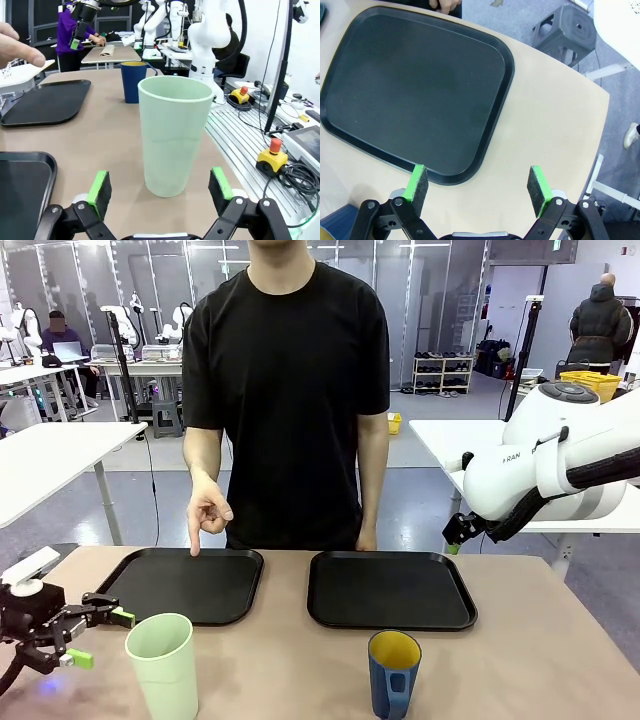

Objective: Sort and store the cups by type.
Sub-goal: Pick up the Reusable plastic cup, then place the picked Reusable plastic cup into the Flat Tray indicated by the person.

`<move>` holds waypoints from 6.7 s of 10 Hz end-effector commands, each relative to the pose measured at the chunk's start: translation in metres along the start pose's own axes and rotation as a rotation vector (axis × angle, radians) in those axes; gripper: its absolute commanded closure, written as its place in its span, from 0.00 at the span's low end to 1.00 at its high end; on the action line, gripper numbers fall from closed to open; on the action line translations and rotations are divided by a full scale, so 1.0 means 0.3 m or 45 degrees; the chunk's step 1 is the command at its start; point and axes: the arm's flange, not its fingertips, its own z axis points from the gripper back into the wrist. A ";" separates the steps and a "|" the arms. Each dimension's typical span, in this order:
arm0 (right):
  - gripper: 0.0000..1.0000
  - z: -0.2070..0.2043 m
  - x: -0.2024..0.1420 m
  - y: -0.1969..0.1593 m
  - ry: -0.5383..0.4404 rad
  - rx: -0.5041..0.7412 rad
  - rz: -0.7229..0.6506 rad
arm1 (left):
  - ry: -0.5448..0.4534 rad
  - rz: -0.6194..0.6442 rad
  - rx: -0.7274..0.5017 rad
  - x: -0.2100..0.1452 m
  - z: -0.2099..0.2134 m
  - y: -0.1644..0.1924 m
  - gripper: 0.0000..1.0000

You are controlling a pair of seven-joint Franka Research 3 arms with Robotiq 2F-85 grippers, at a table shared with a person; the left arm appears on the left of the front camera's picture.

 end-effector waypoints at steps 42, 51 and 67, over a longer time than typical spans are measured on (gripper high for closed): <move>0.00 0.000 0.000 -0.010 -0.003 0.003 0.014 | -0.132 -0.216 -0.170 -0.186 -0.502 -0.043 0.00; 0.00 0.000 0.000 -0.010 -0.003 0.003 0.014 | -0.133 -0.248 -0.095 -0.123 -0.469 -0.069 0.67; 0.00 0.000 0.000 -0.010 -0.003 0.003 0.014 | -0.078 -0.189 0.097 0.129 -0.214 -0.047 0.67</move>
